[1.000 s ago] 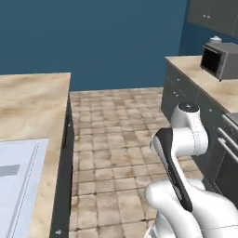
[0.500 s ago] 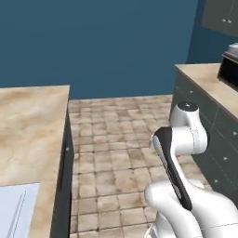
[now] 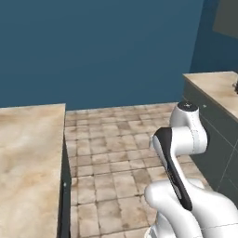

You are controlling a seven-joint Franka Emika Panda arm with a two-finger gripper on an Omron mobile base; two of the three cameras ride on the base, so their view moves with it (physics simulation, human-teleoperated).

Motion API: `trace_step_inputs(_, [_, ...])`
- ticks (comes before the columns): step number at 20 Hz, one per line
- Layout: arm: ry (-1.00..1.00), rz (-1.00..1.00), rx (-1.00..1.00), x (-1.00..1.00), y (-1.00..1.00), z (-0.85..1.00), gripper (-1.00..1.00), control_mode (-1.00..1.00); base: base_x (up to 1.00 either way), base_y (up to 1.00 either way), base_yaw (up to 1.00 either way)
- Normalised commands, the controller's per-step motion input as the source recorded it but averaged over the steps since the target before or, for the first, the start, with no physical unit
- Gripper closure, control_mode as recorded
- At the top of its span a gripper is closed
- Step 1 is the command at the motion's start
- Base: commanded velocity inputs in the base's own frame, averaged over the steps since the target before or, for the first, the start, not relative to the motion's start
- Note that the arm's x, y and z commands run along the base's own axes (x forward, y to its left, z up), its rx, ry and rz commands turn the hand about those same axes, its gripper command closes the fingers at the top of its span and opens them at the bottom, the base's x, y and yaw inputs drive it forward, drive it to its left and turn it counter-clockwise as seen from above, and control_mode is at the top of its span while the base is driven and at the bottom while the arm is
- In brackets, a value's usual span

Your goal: Place the cold items (bell pepper and orange) from the fridge in one tupperware on the dining counter. Place the warm items (kebab skewer and hot dog) in the stove area in another tupperware.

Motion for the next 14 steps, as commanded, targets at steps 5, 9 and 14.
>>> trace_step_inputs(5, [0.0, 0.0, 0.0, 0.0, 0.0, 0.0, 1.0, 1.0, 1.0, 0.13, -0.17])
trace_step_inputs(9, [0.0, 0.0, 0.0, 0.0, 0.0, 0.0, 1.0, 1.0, 1.0, 0.0, -0.08])
trace_step_inputs(14, [0.0, 0.0, 0.0, 0.0, 0.0, 0.0, 1.0, 1.0, 1.0, 0.12, 0.0])
